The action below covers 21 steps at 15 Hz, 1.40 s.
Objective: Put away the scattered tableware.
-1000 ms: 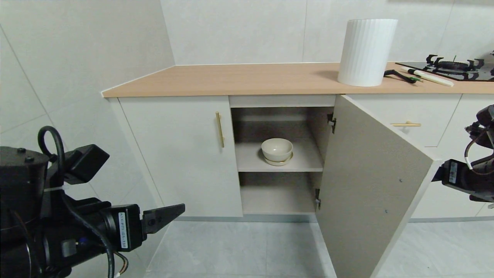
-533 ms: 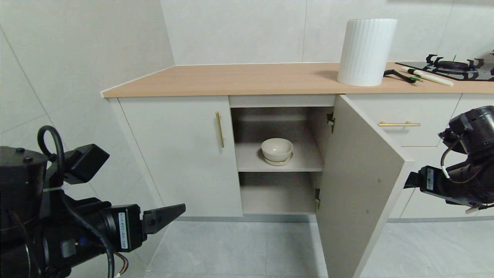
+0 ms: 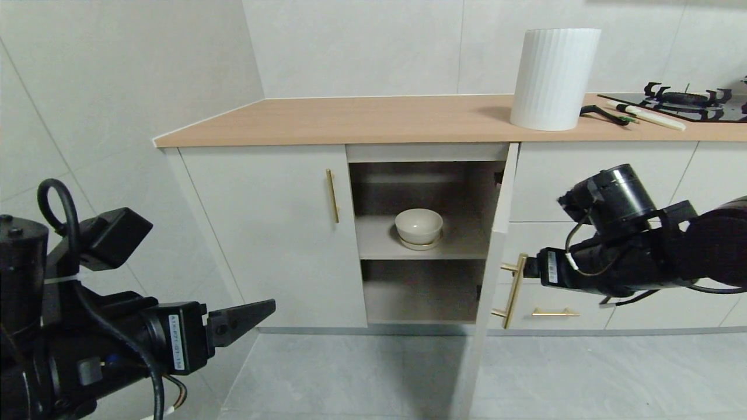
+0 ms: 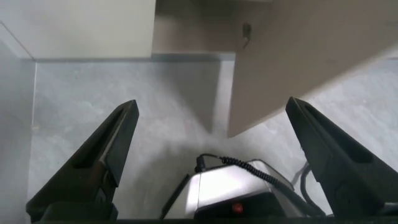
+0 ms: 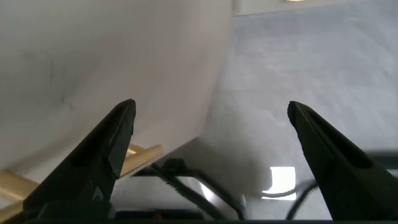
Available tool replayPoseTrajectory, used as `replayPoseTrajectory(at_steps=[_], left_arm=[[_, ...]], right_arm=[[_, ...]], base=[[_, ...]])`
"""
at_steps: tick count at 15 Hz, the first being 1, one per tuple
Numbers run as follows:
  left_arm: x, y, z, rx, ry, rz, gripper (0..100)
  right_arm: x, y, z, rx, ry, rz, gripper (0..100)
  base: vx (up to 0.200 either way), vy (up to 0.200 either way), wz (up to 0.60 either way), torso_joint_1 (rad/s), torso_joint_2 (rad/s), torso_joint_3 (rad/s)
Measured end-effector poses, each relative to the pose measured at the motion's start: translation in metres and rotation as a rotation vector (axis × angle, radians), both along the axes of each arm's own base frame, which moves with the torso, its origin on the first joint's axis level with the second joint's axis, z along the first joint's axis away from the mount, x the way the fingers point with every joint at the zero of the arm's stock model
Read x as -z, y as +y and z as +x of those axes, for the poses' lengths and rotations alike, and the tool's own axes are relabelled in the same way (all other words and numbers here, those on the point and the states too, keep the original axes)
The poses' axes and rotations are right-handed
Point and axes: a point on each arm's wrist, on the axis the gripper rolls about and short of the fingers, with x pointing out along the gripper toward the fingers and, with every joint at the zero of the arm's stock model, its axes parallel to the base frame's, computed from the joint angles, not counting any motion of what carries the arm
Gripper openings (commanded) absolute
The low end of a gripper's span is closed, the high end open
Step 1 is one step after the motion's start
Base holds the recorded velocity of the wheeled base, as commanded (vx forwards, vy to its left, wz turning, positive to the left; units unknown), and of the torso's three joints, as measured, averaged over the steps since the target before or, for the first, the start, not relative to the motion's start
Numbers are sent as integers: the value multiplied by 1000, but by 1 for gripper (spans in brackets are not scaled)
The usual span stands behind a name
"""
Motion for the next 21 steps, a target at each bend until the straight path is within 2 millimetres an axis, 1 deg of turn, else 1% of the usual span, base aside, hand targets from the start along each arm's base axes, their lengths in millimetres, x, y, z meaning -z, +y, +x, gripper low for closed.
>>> replayPoseTrajectory(at_steps=[2,5,10,13,17,21], left_arm=[[-4,3,-4,10,-27,15,100],[-5,4,-5,-2,-38,17,100],[-4,4,-5,-3,-34,20,100],[-2,3,-3,-2,-24,26,100],[-1,3,-2,-2,-18,29,100],[-1,3,-2,-2,-17,29,100]], right_arm=[[8,18,15,-53,6,-22,100],[20,30,26,-121,44,16,100],[43,40,44,-142,28,48,100],[57,43,51,-140,30,53,100],[64,47,56,-129,13,72,100],[67,51,59,-115,-3,97,100]], base=[[0,0,0,0,0,0],[0,0,0,0,0,0],[0,0,0,0,0,0],[0,0,0,0,0,0],[0,0,0,0,0,0],[200,0,0,-4,1,4]])
